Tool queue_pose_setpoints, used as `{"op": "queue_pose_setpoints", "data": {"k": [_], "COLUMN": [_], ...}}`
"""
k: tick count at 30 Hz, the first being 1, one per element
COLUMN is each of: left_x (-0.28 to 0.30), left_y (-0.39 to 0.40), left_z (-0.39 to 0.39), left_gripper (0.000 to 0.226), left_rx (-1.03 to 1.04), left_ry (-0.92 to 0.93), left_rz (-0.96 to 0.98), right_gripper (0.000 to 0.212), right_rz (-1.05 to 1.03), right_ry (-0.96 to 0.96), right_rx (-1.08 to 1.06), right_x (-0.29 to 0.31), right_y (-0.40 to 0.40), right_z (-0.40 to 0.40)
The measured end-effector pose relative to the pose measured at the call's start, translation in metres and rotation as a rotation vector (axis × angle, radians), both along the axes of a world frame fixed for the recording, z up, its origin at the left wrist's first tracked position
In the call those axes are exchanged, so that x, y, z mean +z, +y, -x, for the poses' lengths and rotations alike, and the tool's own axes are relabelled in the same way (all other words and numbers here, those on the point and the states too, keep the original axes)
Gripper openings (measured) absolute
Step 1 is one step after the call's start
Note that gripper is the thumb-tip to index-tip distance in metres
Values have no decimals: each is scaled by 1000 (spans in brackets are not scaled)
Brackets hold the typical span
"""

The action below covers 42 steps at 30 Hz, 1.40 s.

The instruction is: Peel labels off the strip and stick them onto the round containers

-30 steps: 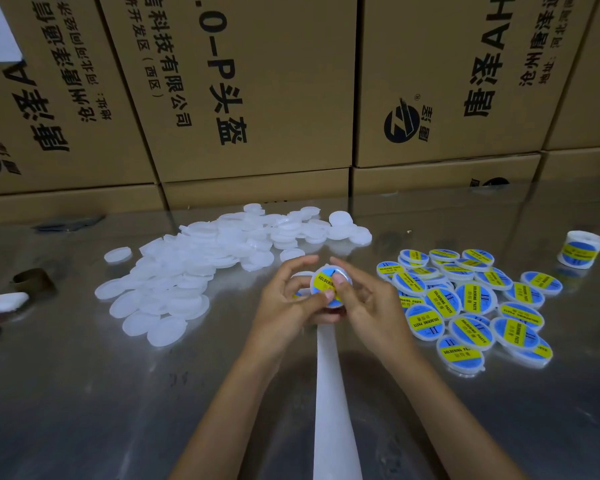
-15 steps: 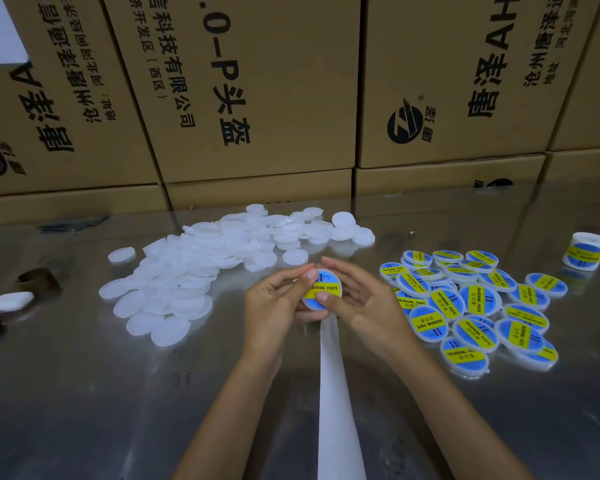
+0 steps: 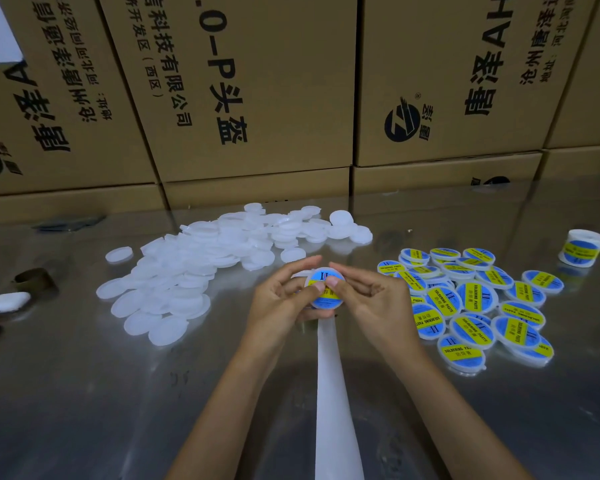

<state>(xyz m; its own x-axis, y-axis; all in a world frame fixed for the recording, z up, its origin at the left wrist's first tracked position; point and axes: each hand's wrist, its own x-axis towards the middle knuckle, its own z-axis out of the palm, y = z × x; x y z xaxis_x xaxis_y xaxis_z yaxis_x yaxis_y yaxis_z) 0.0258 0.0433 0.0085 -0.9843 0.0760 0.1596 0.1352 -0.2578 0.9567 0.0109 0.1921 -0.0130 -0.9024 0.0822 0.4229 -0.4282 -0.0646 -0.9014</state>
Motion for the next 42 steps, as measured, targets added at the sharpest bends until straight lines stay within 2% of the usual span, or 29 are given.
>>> {"op": "queue_pose_setpoints", "data": {"k": [7, 11, 15, 27, 31, 35, 38, 42], "left_x": [-1, -3, -3, 2, 2, 2, 1, -2], "left_y": [4, 5, 1, 3, 7, 8, 4, 1], "left_z": [-1, -1, 0, -2, -3, -3, -2, 1], "left_gripper": [20, 18, 16, 21, 37, 39, 39, 38], "left_rx": [129, 211, 274, 116, 53, 55, 88, 133], "left_ry": [-25, -47, -62, -39, 13, 16, 6, -29], "left_rz": [62, 26, -25, -29, 45, 41, 0, -60], "right_gripper": [16, 19, 43, 33, 25, 23, 27, 49], "right_rz": [-81, -78, -65, -6, 63, 59, -31, -155], "right_ry": [40, -23, -135, -92, -106, -136, -134, -144], "right_rx": [-36, 142, 315, 145, 77, 76, 127, 218], "right_x": [1, 5, 5, 2, 1, 3, 6, 8], "right_y": [-4, -1, -2, -2, -1, 2, 1, 2], "right_z": [-3, -4, -5, -5, -3, -1, -3, -7]}}
